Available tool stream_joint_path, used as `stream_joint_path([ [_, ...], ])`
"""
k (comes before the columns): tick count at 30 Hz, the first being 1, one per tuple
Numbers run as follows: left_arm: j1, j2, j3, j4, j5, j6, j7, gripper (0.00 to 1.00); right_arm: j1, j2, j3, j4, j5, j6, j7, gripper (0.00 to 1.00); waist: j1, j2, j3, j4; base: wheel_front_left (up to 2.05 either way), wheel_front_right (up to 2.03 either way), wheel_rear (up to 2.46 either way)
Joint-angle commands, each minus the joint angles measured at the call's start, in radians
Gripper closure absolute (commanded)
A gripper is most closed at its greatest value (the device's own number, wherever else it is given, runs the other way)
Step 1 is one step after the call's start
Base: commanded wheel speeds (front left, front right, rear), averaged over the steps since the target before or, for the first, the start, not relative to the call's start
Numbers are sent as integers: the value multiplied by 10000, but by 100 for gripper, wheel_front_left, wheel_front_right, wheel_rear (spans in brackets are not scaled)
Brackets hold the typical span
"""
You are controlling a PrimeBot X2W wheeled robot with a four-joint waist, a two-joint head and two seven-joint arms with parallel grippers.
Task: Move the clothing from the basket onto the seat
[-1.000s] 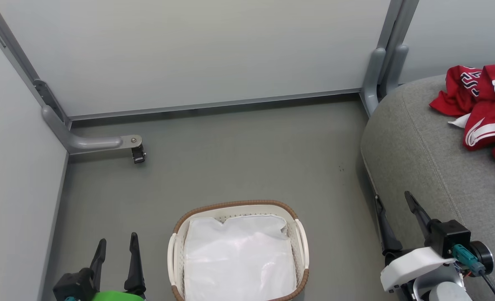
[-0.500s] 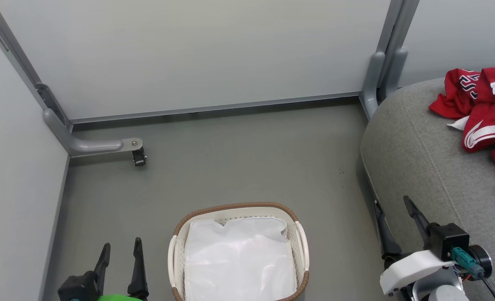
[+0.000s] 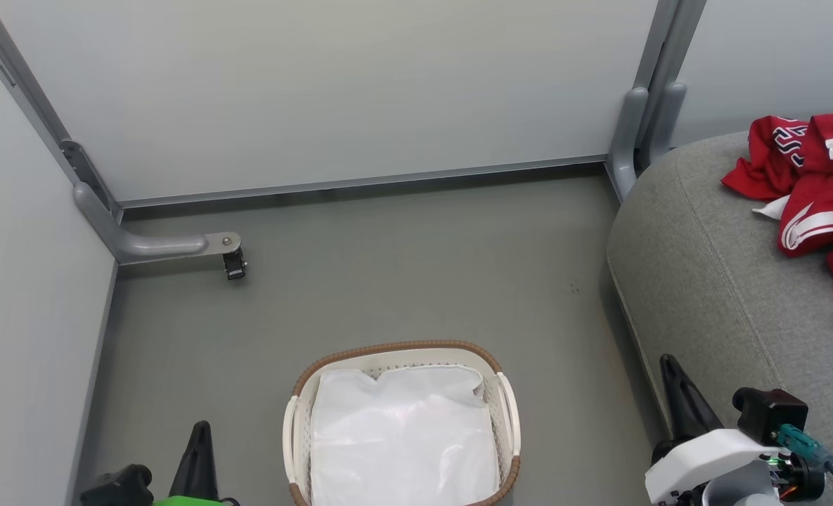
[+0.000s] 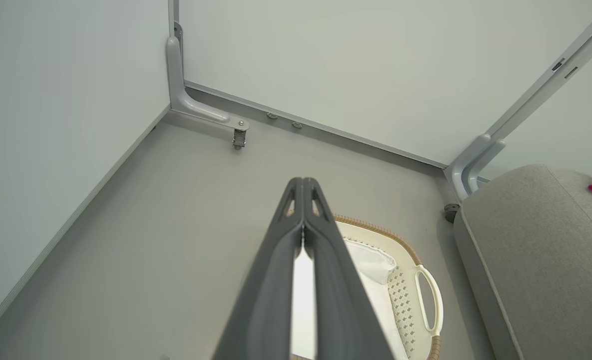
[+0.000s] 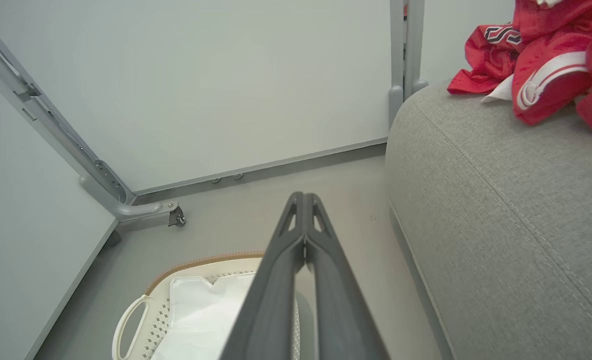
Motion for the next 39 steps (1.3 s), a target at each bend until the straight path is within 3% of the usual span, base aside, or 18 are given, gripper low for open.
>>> stream_joint_path([
  [1,-269,-2,166,-200,-389,-63,99,100,-221,-32,-78,-182,502,-1,100,100,0,0,1,3,0,0,0],
  [39,-1015,-336,1310,-482,-5031,-586,1569,100,-520,-74,-659,-399,6210,-5,1559,100,0,0,11,47,0,0,0],
])
